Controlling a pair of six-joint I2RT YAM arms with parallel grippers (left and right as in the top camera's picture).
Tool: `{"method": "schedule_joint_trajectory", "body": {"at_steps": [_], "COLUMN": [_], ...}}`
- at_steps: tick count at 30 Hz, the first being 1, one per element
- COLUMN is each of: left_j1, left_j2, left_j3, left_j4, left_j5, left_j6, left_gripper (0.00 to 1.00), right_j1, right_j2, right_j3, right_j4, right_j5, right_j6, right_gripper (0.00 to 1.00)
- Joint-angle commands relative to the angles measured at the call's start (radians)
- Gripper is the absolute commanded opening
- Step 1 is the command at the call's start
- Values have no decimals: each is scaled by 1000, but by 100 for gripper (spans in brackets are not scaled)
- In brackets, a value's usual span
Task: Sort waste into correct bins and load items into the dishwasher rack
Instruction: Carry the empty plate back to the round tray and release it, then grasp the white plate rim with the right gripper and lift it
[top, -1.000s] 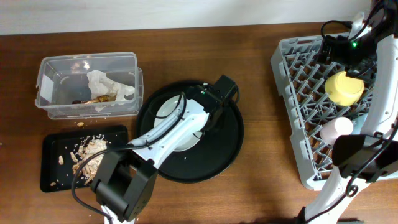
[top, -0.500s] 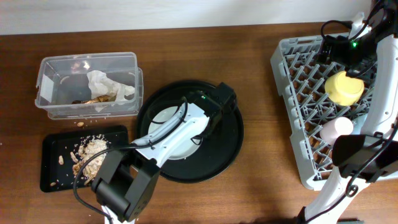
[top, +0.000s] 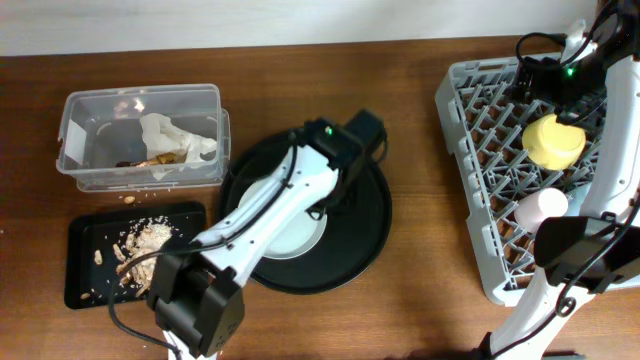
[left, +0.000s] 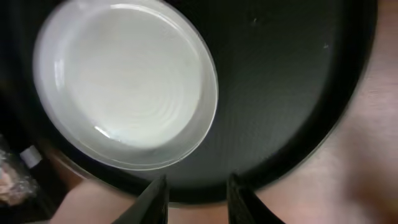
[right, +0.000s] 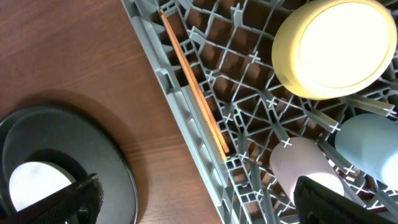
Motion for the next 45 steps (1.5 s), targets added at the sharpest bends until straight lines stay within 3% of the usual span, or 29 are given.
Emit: {"method": "schedule_joint_trajectory", "body": {"at_steps": [1, 5, 6, 7, 8, 12, 13, 14, 15, 18, 23, 27, 30, 36, 41, 45], "left_j1": [7, 62, 86, 120, 160, 333, 378, 416, 449, 549, 643, 692, 727, 768, 841, 892], "left_j2": [-76, -222, -266, -317, -368, -533, -570, -601, -626, -690, -677, -607, -534, -356, -236, -178], "left_j3": [175, 244, 244, 244, 244, 244, 244, 244, 244, 244, 244, 244, 244, 244, 244, 242], "left_j4": [-121, -188, -191, -195, -200, -220, -220, -220, -220, -224, -240, -246, -243, -235, -217, -246], "left_j5": [-74, -142, -148, -148, -148, -148, -147, -147, -147, -148, -145, -143, -143, -145, -155, -152], "left_j6": [-2, -45, -45, -44, -44, -44, -44, -44, -44, -43, -12, -8, -9, -9, -10, -9], "left_gripper": [35, 42, 50, 69, 74, 75, 82, 86, 87, 96, 98, 99, 99, 99, 99, 99], "right_j1": [1, 1, 1, 1, 1, 1, 2, 6, 9, 46, 143, 229, 313, 537, 711, 792], "right_j2": [4, 4, 4, 4, 4, 4, 4, 4, 3, -11, -82, -183, -264, -290, -286, -245], "right_j3": [2, 2, 2, 2, 2, 2, 0, -1, -1, -1, -2, -14, -63, -223, -459, -557], "right_j4": [11, 23, 38, 50, 42, -34, -34, -34, -34, -34, -34, -34, -34, -3, 240, 397], "right_j5": [18, 18, 1, -33, -101, -256, -291, -308, -318, -334, -312, -154, -153, -89, -61, -61], "right_j6": [-14, -13, -9, -2, 1, 0, -15, -16, -16, -15, 0, 96, 98, 148, 158, 143], "right_gripper": [99, 99, 99, 99, 99, 99, 100, 82, 74, 72, 72, 83, 91, 93, 99, 96]}}
